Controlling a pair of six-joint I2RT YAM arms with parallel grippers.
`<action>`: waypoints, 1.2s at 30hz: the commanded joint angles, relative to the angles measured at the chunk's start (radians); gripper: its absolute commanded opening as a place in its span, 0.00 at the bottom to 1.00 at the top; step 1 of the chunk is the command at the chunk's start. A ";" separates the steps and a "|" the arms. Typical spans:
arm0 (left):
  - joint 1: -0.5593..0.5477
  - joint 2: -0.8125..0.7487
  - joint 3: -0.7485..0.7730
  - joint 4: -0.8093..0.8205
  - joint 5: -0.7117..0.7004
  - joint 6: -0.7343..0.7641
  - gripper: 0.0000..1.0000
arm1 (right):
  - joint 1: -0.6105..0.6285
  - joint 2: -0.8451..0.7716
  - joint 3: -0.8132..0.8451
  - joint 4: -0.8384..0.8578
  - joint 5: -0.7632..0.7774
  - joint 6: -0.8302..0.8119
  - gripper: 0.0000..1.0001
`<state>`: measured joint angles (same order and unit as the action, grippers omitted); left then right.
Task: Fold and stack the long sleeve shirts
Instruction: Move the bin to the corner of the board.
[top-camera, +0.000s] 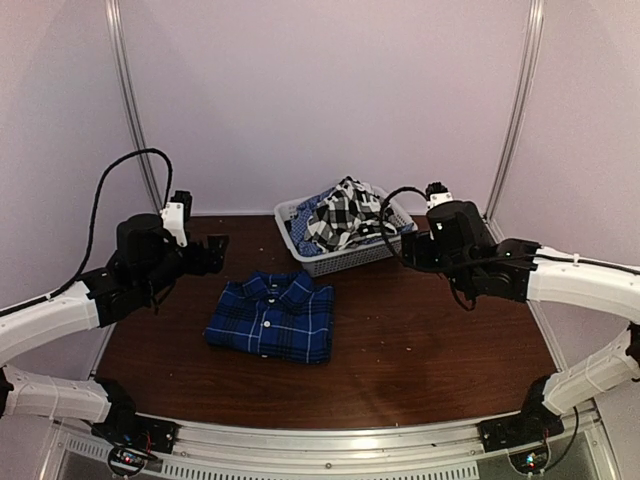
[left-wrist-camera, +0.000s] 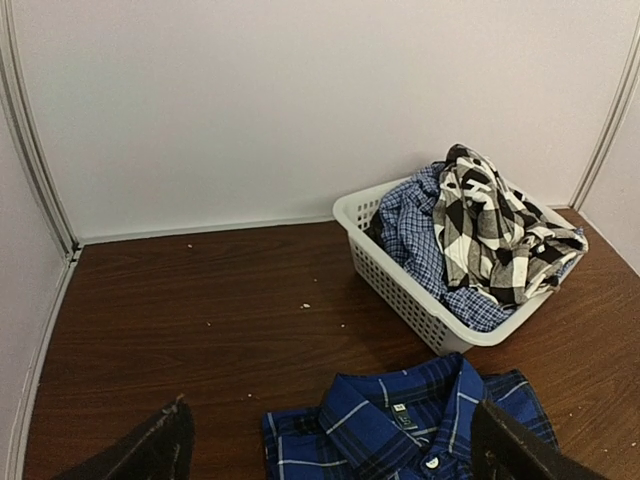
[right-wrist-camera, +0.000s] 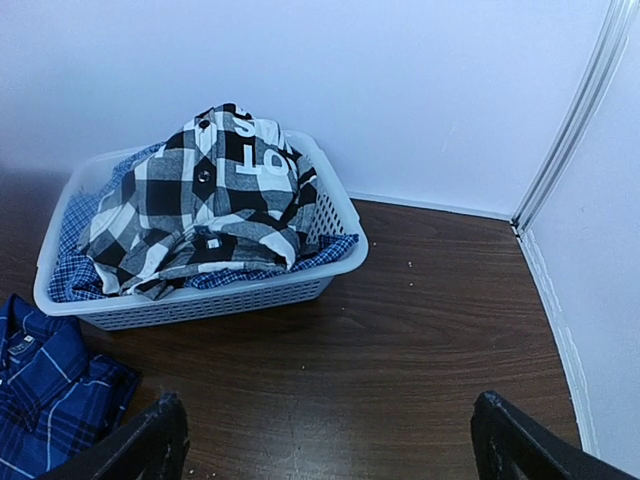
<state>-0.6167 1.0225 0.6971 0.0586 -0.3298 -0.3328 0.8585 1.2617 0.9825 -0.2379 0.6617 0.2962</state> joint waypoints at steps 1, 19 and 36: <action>0.005 0.001 -0.008 0.036 0.017 -0.009 0.98 | -0.007 0.054 0.062 -0.011 0.051 -0.017 1.00; 0.005 0.017 0.008 0.023 0.089 -0.031 0.98 | -0.448 0.513 0.477 0.030 -0.486 -0.030 0.92; -0.003 0.061 -0.039 0.008 0.194 -0.067 0.97 | -0.544 0.971 0.895 -0.075 -0.637 -0.031 0.80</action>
<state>-0.6167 1.0538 0.6823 0.0444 -0.1967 -0.3763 0.3435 2.1891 1.8126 -0.2802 0.0711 0.2676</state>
